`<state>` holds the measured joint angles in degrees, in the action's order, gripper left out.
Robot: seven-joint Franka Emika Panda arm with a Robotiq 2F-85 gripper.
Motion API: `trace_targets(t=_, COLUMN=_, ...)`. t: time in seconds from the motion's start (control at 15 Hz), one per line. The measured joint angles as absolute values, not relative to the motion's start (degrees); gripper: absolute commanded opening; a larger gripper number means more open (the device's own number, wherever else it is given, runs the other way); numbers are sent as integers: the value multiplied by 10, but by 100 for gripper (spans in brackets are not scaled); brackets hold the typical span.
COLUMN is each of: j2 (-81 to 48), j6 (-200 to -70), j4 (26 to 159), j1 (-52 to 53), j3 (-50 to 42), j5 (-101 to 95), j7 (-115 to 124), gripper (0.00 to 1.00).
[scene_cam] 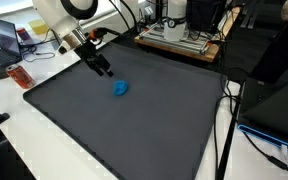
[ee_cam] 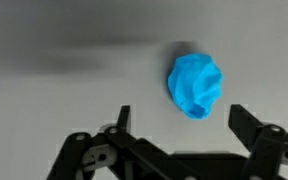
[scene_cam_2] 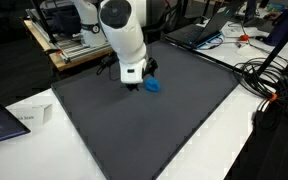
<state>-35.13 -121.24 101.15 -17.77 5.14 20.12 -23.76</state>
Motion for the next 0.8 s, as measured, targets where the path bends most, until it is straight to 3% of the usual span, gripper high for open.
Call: trace_targets(t=0.8, j2=-121, j6=-1460, j4=1375, j1=-181, j3=67, j5=407, j7=-457, gripper=100)
